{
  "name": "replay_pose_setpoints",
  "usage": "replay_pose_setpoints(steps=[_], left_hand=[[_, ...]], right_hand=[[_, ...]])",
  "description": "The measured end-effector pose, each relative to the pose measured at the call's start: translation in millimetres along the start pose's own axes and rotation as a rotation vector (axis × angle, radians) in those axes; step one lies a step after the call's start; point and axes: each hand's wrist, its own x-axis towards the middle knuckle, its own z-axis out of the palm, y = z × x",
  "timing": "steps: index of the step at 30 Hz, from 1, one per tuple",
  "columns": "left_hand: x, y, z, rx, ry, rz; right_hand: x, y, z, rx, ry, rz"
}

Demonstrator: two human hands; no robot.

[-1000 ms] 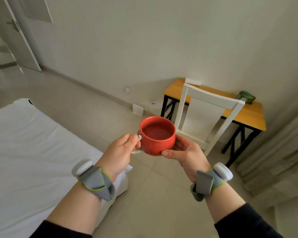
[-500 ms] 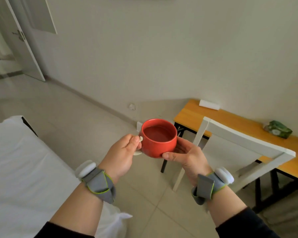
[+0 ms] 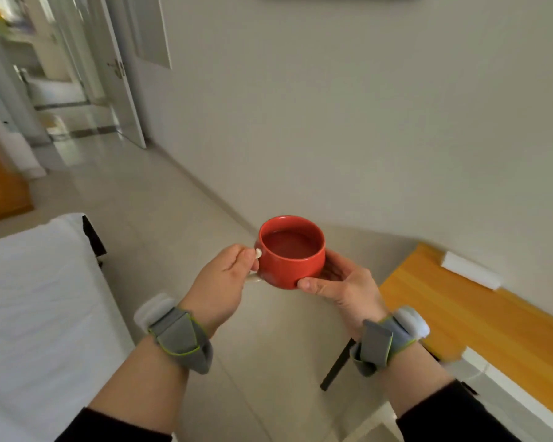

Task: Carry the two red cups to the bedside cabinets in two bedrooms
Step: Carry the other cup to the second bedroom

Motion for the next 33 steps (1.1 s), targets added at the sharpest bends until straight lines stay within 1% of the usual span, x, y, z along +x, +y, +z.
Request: replay_pose_setpoints(steps=[1, 3, 9, 10, 12, 15, 18, 23, 27, 28, 30, 33], left_hand=[[4, 2, -1, 0.003, 0.003, -0.007], [35, 2, 2, 0.004, 0.046, -0.023], [113, -14, -11, -0.001, 0.159, -0.079], [117, -13, -12, 0.008, 0.16, -0.08], [148, -26, -26, 0.021, 0.201, -0.087], [182, -35, -44, 0.049, 0.219, -0.083], [239, -50, -77, 0.05, 0.257, -0.074], [312, -68, -122, 0.077, 0.252, -0.081], [375, -87, -157, 0.097, 0.282, -0.131], [400, -98, -169, 0.105, 0.296, -0.138], [417, -104, -178, 0.113, 0.294, -0.153], [468, -127, -200, 0.11, 0.32, -0.171]], right_hand=[[6, -3, 2, 0.006, -0.002, 0.001], [49, -4, -3, 0.017, -0.043, 0.002], [161, 1, 13, 0.018, -0.206, 0.017], [166, 2, 14, 0.021, -0.212, 0.013], [207, 9, 31, 0.038, -0.249, 0.025], [248, 12, 52, 0.04, -0.278, 0.025], [311, 14, 85, 0.03, -0.301, 0.008], [392, 15, 132, 0.047, -0.318, -0.005], [460, 16, 172, 0.043, -0.379, 0.018], [488, 19, 185, 0.043, -0.399, 0.026], [509, 20, 196, 0.041, -0.426, 0.029], [567, 28, 220, 0.042, -0.45, 0.028]])
